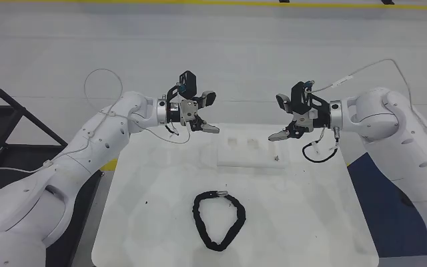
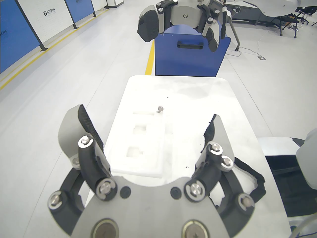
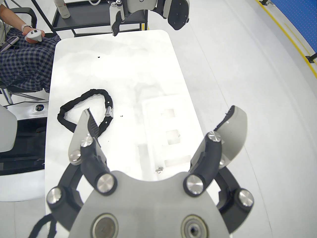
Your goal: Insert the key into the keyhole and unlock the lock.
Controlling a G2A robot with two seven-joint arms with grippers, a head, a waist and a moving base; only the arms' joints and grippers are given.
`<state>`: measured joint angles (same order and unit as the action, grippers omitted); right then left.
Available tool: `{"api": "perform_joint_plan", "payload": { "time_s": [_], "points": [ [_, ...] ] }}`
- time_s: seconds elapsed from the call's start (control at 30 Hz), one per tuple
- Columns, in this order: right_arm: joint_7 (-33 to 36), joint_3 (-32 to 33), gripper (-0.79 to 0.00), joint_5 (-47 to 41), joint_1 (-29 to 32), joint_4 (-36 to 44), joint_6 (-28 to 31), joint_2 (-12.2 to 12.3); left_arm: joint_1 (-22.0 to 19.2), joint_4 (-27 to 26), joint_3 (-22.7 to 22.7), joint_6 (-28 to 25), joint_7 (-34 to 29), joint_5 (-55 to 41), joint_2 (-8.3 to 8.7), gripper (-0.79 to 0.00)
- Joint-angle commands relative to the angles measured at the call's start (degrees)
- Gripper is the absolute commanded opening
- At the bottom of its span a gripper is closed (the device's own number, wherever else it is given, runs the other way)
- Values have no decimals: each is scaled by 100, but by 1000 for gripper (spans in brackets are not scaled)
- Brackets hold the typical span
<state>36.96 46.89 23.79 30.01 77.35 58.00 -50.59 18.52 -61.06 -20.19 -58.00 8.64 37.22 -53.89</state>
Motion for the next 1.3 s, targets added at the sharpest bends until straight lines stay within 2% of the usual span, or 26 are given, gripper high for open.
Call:
{"api": "perform_joint_plan", "payload": {
  "time_s": [0.0, 0.53, 0.87, 0.97, 1.27],
  "points": [
    [0, 0, -1, 0, 0, 0, 0, 0, 0, 0, 0, 0, 0, 0, 0, -1],
    [0, 0, -1, 0, 0, 0, 0, 0, 0, 0, 0, 0, 0, 0, 0, 0],
    [-178, -202, 0, 280, 344, -431, -555, -77, 0, 0, 0, 0, 0, 0, 0, 0],
    [19, -356, 0, 328, 377, -669, -1104, -142, 0, 0, 0, 0, 0, 0, 0, 0],
    [536, -649, 0, -620, 483, -1327, -2449, -378, 0, 0, 0, 0, 0, 0, 0, 0]
  ]
}}
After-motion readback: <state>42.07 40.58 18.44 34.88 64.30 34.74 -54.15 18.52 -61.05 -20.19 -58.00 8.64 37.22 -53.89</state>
